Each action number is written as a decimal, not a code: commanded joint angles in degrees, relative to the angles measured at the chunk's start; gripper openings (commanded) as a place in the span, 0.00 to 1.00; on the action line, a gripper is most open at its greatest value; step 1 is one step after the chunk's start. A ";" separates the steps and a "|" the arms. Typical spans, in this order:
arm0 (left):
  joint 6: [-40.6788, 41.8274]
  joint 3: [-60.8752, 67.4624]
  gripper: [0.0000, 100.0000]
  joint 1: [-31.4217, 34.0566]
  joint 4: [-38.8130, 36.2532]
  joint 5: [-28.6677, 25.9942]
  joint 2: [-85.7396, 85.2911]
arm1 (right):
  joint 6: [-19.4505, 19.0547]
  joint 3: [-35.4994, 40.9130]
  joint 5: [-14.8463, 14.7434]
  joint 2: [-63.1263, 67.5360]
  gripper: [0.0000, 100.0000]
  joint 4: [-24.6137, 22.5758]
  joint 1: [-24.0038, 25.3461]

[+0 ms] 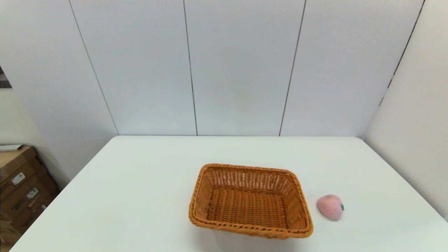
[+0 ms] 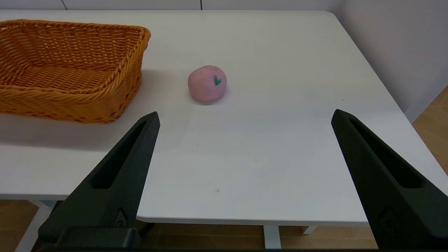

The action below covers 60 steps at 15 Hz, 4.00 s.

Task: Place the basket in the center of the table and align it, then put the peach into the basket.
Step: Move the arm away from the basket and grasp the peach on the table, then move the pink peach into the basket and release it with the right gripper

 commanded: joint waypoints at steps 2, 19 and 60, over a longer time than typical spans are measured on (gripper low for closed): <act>4.16 7.22 1.00 -0.25 -5.49 -3.14 -11.41 | -0.09 -0.09 -0.17 -0.01 1.00 0.11 0.02; 3.89 8.28 1.00 -0.60 -6.90 -3.84 -11.50 | 4.39 -31.47 -0.97 94.91 1.00 -13.43 8.81; 3.81 8.28 1.00 -0.60 -6.90 -3.67 -11.50 | 15.38 -55.29 -3.78 104.58 0.00 -8.16 30.61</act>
